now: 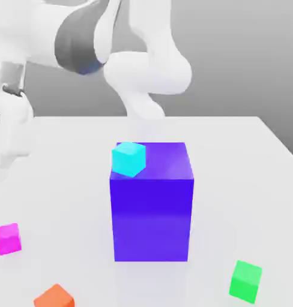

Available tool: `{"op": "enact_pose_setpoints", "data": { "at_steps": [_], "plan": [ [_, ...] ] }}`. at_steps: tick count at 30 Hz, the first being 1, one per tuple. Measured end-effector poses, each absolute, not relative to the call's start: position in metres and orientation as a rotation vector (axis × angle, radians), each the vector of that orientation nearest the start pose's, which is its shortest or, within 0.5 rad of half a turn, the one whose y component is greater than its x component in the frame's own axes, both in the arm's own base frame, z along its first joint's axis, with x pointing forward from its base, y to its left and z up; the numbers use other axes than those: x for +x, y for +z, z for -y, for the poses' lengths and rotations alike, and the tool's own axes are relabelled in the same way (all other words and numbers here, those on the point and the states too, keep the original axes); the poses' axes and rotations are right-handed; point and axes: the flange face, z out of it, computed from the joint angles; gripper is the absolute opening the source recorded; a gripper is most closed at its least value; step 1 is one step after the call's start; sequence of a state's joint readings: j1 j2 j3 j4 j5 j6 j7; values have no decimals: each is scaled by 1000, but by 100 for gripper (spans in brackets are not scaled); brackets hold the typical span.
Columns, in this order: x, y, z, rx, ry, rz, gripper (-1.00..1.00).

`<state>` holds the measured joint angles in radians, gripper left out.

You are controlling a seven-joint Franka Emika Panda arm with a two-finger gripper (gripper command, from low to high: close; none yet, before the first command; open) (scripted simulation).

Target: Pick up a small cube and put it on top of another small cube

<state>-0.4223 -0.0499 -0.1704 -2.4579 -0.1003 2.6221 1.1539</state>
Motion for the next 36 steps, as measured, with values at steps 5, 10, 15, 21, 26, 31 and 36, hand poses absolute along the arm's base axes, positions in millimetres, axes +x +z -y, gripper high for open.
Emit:
{"op": "enact_pose_setpoints", "data": {
  "at_steps": [5, 10, 15, 21, 26, 31, 36],
  "plan": [
    [362, 242, 314, -1879, -123, -2517, 0],
    [333, 166, 326, -1748, -5, -2609, 0],
    [331, 132, 326, -1744, -1, -2613, -100],
    [332, 139, 326, -1743, -1, -2612, -100],
    [337, 186, 322, -1737, -7, -2615, -100],
    [419, 206, 243, -2004, -70, -2403, -100],
    [490, 227, 130, -2260, -123, -2130, -100]
  ]
}}
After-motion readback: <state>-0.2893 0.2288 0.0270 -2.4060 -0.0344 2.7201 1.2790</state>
